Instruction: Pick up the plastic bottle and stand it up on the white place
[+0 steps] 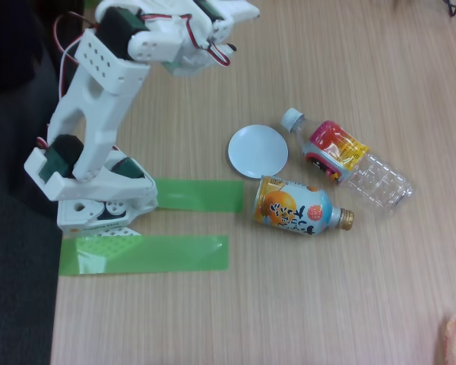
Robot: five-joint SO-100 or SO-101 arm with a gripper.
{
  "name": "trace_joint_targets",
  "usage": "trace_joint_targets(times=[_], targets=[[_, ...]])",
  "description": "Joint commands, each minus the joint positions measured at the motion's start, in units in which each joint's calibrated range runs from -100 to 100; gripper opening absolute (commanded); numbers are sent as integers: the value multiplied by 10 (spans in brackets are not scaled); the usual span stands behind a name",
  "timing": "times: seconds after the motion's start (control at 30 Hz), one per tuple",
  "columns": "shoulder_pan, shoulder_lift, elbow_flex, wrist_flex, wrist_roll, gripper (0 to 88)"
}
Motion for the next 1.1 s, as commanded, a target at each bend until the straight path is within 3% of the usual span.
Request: trace_joint_targets(times=[0.0, 0.3, 0.87, 1.07], targets=[[3, -1, 4, 1, -3, 236], [-13, 7, 71, -9, 1, 236], [-19, 211, 72, -10, -4, 236], [-25, 216, 87, -82, -3, 236]])
